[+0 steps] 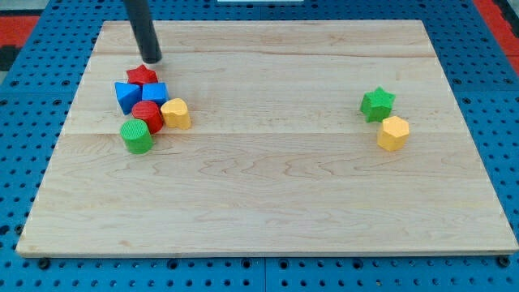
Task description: Move the green star parallel to the red star to the right
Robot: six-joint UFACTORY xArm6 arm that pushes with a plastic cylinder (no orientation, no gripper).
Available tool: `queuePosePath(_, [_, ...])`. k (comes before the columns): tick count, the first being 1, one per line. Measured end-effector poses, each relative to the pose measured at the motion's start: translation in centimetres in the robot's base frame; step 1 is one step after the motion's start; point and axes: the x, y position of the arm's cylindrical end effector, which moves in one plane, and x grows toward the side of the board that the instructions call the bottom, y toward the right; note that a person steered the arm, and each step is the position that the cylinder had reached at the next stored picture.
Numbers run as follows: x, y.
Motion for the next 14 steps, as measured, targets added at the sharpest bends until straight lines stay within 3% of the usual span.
queuePosePath(2, [1.8, 0.8])
queuePosePath(4, [2.8, 16.2])
queuePosePath(5, [3.7, 19.1])
queuePosePath(6, [5.8, 18.1])
queuePosePath(10, [22.2, 20.0])
queuePosePath(11, [22.2, 23.1])
queuePosePath(12, [22.5, 31.7])
queuePosePath(14, [23.9, 39.7])
